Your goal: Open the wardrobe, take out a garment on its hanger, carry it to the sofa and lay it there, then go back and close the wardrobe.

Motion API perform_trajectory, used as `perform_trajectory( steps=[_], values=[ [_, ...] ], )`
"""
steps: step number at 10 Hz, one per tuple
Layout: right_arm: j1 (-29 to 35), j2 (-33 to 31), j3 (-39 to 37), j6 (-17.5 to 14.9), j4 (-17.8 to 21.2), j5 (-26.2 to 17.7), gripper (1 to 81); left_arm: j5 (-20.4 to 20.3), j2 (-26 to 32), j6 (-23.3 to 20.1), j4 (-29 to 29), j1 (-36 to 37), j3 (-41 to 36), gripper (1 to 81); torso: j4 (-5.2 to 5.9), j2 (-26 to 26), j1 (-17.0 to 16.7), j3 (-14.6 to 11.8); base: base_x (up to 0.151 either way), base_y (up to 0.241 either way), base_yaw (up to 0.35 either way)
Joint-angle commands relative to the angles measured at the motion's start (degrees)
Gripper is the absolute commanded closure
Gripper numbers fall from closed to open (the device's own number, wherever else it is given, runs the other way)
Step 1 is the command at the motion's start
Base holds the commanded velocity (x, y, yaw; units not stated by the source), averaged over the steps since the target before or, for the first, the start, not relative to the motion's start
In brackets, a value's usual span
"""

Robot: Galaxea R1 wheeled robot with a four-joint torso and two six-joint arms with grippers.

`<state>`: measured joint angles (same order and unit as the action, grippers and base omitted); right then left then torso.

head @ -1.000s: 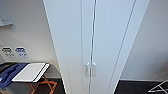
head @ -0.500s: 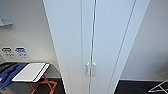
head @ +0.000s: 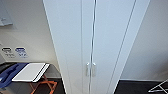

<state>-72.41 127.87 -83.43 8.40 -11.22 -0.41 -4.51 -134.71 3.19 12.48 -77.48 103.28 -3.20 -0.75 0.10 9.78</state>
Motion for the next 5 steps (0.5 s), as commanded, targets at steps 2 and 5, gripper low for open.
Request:
perform_trajectory(
  steps=[2,5],
  values=[
    [16.27,-8.83,15.15,0.3,-0.3,-2.75,1.0,2.58,11.82,-0.03,4.57,13.96,-15.03,1.0,0.0,0.0,0.0,0.02,0.0,0.0,0.0],
    [27.08,-11.2,20.51,0.65,0.14,-2.93,1.0,4.86,15.6,-0.03,5.36,23.2,-21.8,1.0,0.0,0.02,0.02,0.06,0.0,0.0,0.0]
  ],
)
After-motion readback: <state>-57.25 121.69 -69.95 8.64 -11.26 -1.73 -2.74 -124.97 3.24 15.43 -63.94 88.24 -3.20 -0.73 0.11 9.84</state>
